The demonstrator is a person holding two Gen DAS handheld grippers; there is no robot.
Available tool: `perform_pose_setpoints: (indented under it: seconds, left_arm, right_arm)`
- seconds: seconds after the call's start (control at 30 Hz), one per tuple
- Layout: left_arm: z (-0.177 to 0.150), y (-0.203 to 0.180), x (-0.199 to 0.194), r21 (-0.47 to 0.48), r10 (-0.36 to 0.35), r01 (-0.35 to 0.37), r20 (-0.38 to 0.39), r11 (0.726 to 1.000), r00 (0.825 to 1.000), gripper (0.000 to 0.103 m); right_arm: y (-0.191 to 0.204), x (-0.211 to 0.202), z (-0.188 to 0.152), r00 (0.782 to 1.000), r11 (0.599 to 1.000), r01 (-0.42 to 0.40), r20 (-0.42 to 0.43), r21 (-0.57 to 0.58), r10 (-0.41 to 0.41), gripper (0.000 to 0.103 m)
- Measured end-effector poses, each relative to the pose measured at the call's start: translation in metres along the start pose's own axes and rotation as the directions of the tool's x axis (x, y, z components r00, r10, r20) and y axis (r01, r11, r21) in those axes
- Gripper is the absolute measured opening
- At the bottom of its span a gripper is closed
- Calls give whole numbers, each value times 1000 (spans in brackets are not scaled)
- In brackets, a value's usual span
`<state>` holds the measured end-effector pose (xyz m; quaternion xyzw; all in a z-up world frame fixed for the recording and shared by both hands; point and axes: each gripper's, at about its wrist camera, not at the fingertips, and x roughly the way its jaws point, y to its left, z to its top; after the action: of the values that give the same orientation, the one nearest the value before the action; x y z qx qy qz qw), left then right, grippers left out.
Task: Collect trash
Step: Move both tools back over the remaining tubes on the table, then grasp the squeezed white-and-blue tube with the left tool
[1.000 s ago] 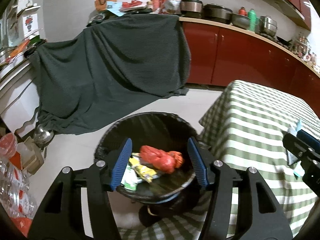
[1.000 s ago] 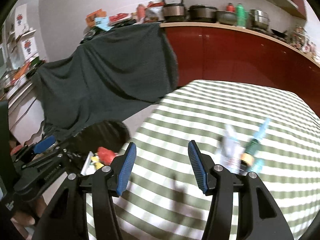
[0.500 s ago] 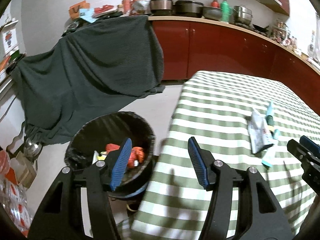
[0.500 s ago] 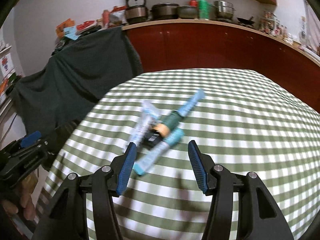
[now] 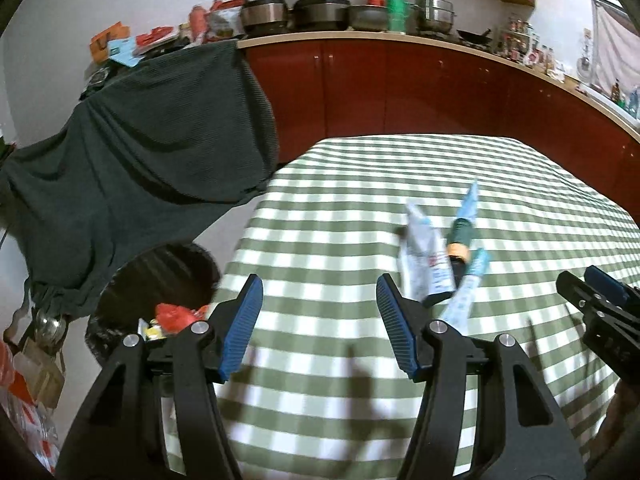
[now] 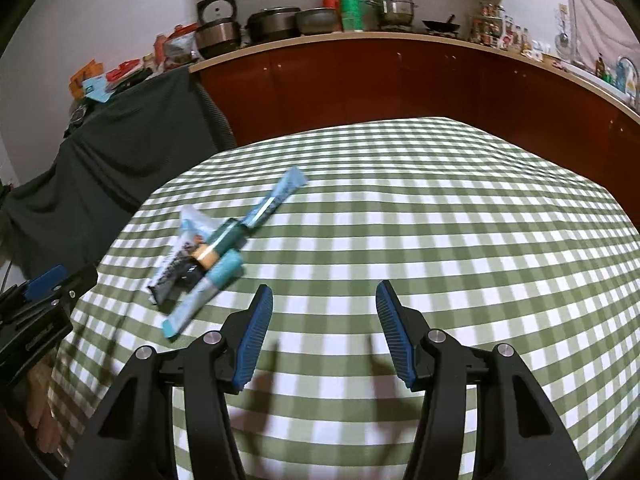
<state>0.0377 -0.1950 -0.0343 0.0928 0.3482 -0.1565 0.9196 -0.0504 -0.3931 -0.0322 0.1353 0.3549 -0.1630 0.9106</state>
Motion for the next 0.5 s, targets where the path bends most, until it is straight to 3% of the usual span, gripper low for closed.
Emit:
perform_pose_setpoints:
  seconds: [0.5]
  left_arm:
    - [12,-54,23,88,-55,57,-19,994,998,58]
  right_arm:
    - [-33,15,0,998,997,44,-40,63,-42,53]
